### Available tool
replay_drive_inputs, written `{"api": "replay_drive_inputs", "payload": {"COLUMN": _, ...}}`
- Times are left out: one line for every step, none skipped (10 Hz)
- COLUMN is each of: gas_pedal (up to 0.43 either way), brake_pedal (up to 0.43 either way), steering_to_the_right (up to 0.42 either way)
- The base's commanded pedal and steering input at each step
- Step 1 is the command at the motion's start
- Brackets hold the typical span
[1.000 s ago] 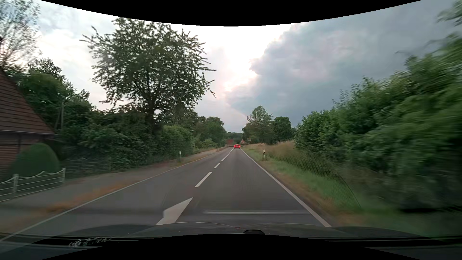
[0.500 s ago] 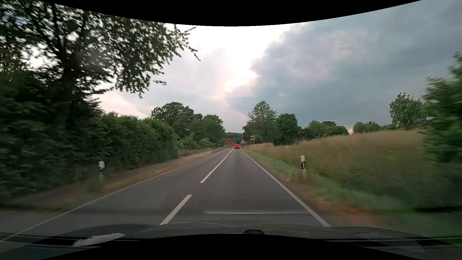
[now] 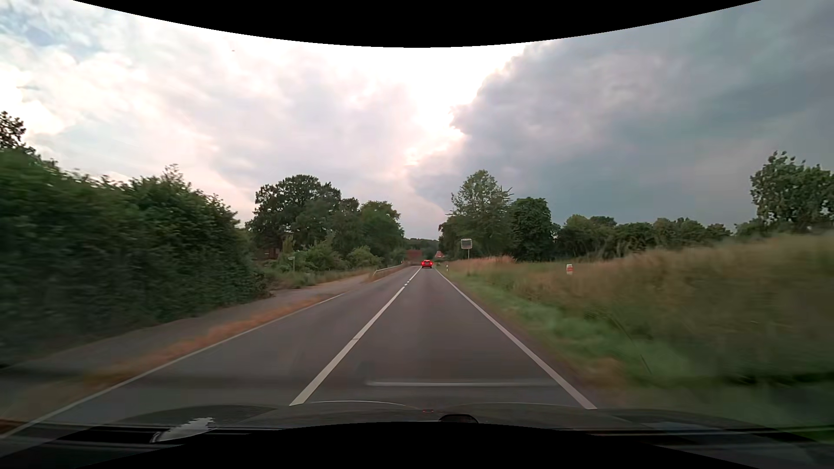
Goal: Follow the waypoints while adhering to traffic rules and regulations
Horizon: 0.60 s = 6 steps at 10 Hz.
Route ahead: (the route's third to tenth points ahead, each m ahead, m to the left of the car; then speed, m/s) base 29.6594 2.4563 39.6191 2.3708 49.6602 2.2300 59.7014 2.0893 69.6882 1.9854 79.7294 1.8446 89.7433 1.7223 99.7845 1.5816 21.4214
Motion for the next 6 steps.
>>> {"api": "replay_drive_inputs", "payload": {"gas_pedal": 0.098, "brake_pedal": 0.0, "steering_to_the_right": -0.001}}
{"api": "replay_drive_inputs", "payload": {"gas_pedal": 0.098, "brake_pedal": 0.0, "steering_to_the_right": -0.001}}
{"api": "replay_drive_inputs", "payload": {"gas_pedal": 0.098, "brake_pedal": 0.0, "steering_to_the_right": -0.001}}
{"api": "replay_drive_inputs", "payload": {"gas_pedal": 0.098, "brake_pedal": 0.0, "steering_to_the_right": -0.001}}
{"api": "replay_drive_inputs", "payload": {"gas_pedal": 0.098, "brake_pedal": 0.0, "steering_to_the_right": -0.001}}
{"api": "replay_drive_inputs", "payload": {"gas_pedal": 0.098, "brake_pedal": 0.0, "steering_to_the_right": -0.001}}
